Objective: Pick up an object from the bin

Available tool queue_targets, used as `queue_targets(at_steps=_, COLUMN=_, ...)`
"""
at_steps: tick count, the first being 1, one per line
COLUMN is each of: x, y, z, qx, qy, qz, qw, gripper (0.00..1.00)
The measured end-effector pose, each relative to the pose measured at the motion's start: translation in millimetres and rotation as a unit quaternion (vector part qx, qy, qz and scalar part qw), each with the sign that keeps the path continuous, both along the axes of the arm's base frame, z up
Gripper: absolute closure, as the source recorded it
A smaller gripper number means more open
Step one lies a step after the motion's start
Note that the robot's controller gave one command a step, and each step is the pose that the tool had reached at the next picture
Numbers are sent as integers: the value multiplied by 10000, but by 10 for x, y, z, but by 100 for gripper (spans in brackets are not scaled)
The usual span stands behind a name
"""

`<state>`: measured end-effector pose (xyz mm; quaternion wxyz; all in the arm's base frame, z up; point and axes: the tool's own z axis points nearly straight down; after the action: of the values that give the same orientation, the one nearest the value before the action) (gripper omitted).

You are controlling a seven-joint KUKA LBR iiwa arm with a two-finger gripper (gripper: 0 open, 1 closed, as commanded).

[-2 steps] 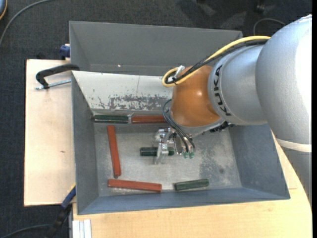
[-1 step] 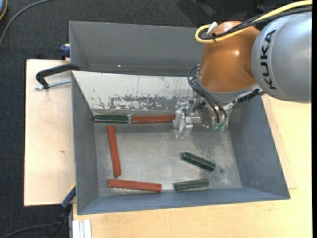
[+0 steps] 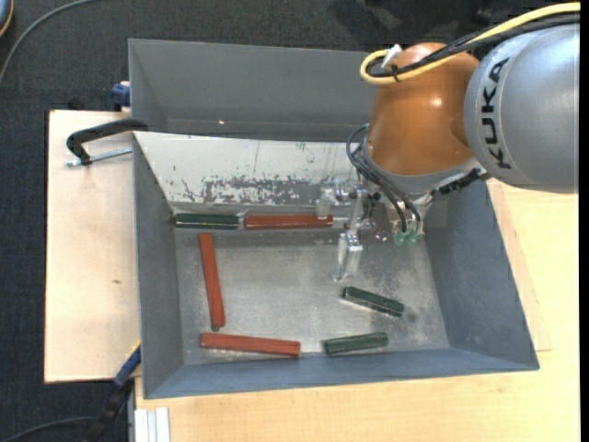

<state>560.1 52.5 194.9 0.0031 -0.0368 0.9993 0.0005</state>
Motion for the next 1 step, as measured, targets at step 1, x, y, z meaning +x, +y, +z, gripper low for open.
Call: queue_targets(at_steps=1, x=268, y=-528, z=-1266, qx=-3, qy=43, qz=763, qw=9971, gripper=0)
